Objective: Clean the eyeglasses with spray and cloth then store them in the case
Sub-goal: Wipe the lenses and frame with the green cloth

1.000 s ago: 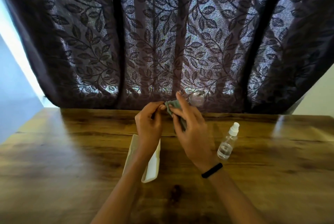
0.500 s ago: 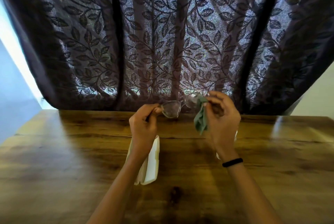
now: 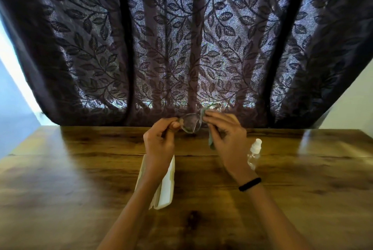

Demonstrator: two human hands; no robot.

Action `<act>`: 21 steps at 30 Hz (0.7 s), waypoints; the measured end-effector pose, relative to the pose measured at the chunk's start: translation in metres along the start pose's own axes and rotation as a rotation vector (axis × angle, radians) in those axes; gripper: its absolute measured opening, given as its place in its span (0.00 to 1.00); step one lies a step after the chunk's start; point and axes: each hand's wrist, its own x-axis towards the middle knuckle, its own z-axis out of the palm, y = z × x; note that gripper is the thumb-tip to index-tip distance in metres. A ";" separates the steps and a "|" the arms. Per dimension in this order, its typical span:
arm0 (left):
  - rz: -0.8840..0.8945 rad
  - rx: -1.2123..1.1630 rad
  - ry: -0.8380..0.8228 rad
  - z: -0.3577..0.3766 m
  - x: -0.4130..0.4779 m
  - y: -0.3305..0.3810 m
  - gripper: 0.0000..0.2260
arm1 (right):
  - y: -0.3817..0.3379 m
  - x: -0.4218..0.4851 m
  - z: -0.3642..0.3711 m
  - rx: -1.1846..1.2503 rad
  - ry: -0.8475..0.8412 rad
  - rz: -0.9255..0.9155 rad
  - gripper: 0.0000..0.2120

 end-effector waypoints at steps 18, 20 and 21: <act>0.044 -0.009 -0.033 -0.001 0.005 -0.002 0.07 | 0.002 0.012 0.001 0.017 -0.023 0.078 0.10; 0.049 -0.010 -0.033 -0.001 0.004 0.000 0.07 | -0.001 0.007 0.005 0.019 -0.026 0.036 0.11; 0.052 -0.008 -0.033 -0.001 0.003 0.000 0.07 | -0.002 0.006 0.006 0.022 -0.021 0.023 0.10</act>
